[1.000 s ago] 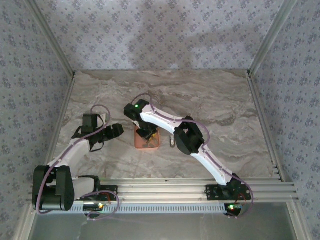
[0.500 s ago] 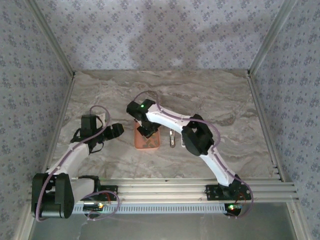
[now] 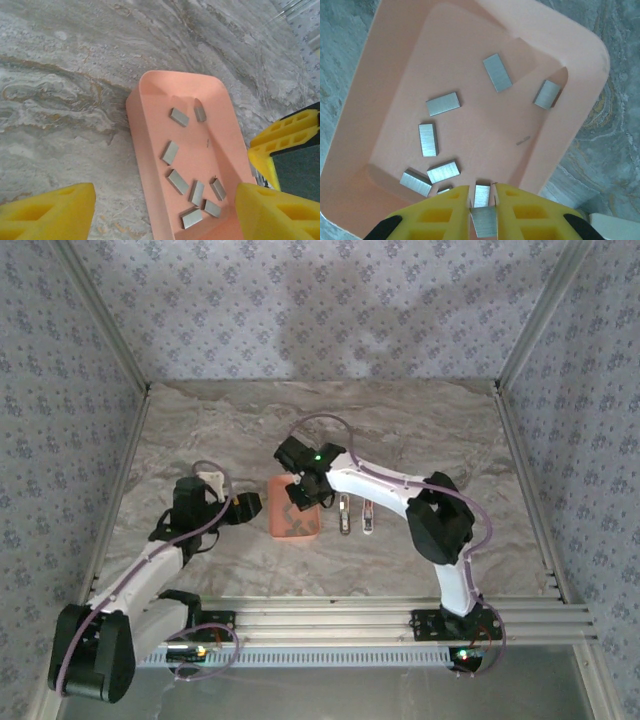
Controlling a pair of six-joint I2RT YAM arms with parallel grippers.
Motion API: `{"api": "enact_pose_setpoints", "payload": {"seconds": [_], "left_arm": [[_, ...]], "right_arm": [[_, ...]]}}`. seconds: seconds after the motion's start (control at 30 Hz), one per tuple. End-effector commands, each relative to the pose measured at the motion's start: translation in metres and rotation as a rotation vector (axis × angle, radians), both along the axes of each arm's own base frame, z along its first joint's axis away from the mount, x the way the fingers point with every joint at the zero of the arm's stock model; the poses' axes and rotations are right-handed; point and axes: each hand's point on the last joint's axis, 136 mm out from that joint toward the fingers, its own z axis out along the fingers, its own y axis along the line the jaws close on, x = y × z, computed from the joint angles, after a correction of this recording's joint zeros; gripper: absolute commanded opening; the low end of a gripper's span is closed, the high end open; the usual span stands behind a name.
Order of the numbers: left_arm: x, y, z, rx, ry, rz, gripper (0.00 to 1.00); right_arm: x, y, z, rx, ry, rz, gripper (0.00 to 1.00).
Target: Load the staples into the stapler
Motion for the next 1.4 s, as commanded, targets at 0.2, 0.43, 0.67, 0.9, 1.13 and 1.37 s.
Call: {"api": "enact_pose_setpoints", "payload": {"seconds": [0.2, 0.43, 0.67, 0.9, 1.13, 1.37], "left_arm": [[0.001, -0.021, 0.013, 0.021, -0.125, -0.024, 0.74], [-0.001, -0.043, 0.022, 0.054, -0.212, -0.07, 0.75], [-0.001, -0.062, 0.03, 0.084, -0.282, -0.101, 0.75], [-0.001, -0.087, 0.03, 0.12, -0.306, -0.162, 0.76], [0.0, -0.113, 0.027, 0.142, -0.315, -0.217, 0.76], [0.002, -0.131, 0.03, 0.147, -0.329, -0.235, 0.76]], "right_arm": [[0.005, -0.01, 0.036, 0.183, -0.108, -0.135, 0.18], [-0.002, -0.035, 0.045, 0.223, -0.147, -0.199, 0.18], [-0.018, -0.074, 0.038, 0.22, -0.146, -0.273, 0.18], [-0.029, -0.103, 0.031, 0.214, -0.143, -0.332, 0.18], [-0.037, -0.127, 0.022, 0.213, -0.133, -0.38, 0.18], [-0.043, -0.145, 0.016, 0.206, -0.119, -0.41, 0.18]]}}
